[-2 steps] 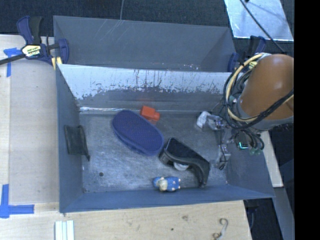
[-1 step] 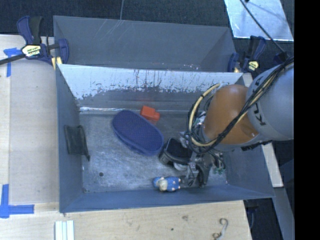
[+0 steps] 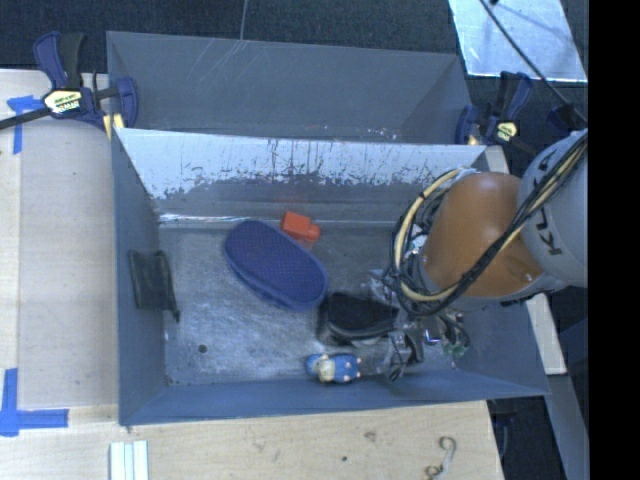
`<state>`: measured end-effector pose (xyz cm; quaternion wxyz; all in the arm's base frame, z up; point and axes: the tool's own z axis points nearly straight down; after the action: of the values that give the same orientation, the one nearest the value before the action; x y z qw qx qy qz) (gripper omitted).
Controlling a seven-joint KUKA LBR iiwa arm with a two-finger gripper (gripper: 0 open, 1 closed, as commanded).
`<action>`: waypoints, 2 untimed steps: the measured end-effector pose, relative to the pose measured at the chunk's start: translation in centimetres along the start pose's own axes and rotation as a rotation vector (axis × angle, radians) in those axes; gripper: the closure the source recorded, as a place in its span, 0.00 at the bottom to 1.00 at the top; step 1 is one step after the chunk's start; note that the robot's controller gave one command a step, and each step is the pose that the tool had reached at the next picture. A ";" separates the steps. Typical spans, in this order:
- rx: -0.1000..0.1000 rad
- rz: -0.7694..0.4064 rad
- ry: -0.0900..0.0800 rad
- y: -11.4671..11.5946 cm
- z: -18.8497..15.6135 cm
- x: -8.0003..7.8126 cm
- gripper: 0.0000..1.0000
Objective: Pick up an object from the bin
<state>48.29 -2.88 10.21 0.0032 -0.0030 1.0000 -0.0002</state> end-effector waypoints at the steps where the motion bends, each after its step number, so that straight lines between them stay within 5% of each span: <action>1: 0.000 0.333 0.002 0.9 0.2 -1.6 0.00; 2: 0.002 0.618 0.009 1.6 3.3 -1.7 0.00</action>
Offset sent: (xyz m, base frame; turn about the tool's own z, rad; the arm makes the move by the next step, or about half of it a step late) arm 0.0146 0.0091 -0.0021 0.3337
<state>50.02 -1.25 6.97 -0.0015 0.3013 0.9535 -0.0001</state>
